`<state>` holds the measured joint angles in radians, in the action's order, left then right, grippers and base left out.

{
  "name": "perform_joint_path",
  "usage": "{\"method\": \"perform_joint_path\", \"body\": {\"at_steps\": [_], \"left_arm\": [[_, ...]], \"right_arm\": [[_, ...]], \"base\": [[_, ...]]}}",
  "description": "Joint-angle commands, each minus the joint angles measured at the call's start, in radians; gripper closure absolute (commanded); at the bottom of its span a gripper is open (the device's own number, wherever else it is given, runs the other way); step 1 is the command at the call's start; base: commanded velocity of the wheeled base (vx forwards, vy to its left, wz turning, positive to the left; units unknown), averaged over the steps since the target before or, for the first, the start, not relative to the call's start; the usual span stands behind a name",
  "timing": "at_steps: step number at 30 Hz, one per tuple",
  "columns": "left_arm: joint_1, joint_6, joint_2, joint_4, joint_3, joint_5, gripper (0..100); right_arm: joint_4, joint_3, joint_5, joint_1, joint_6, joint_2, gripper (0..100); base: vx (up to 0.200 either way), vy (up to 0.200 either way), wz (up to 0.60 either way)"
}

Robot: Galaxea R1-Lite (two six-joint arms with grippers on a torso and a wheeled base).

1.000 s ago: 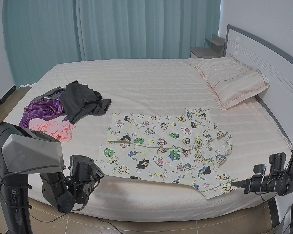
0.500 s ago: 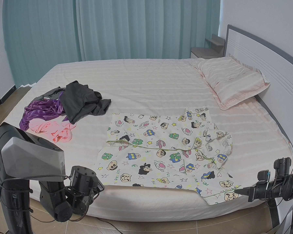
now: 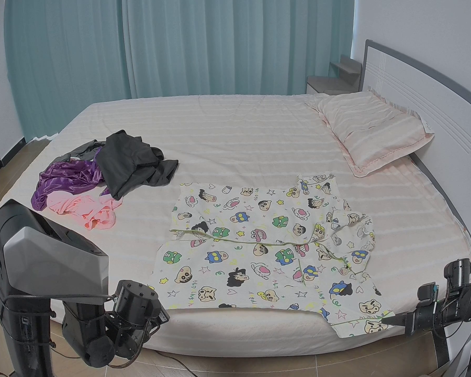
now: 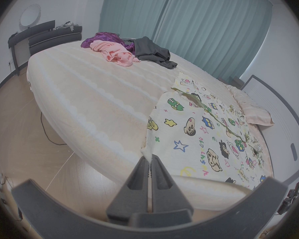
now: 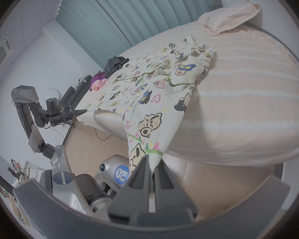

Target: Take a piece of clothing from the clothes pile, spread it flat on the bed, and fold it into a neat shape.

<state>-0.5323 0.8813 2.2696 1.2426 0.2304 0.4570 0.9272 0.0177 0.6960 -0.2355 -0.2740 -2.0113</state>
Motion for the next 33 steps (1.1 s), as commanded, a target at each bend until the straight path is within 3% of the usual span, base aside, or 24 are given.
{"method": "perform_joint_path", "body": {"at_steps": [1, 14, 24, 27, 33], "left_arm": [[-0.008, 0.001, 0.004, 0.0, -0.011, 0.002, 100], [-0.021, 0.01, -0.008, 0.0, -0.079, -0.001, 100], [-0.02, 0.013, -0.117, 0.0, -0.08, -0.008, 100], [-0.015, 0.013, -0.151, -0.002, -0.071, -0.012, 100], [0.009, 0.012, -0.202, -0.035, 0.01, -0.017, 100]], "right_arm": [[-0.007, -0.018, 0.0, -0.004, -0.007, 0.016, 100], [-0.196, -0.018, 0.0, -0.033, -0.126, 0.082, 100], [-0.208, 0.005, 0.016, -0.03, -0.12, 0.143, 100], [-0.209, 0.028, 0.037, -0.027, -0.09, 0.167, 100], [-0.214, 0.133, 0.093, 0.03, 0.179, 0.273, 100]], "base": [[0.0, 0.0, 0.0], [0.0, 0.0, 0.0], [0.0, 0.0, 0.0], [0.0, 0.0, 0.0], [0.0, 0.0, 0.0]]}}
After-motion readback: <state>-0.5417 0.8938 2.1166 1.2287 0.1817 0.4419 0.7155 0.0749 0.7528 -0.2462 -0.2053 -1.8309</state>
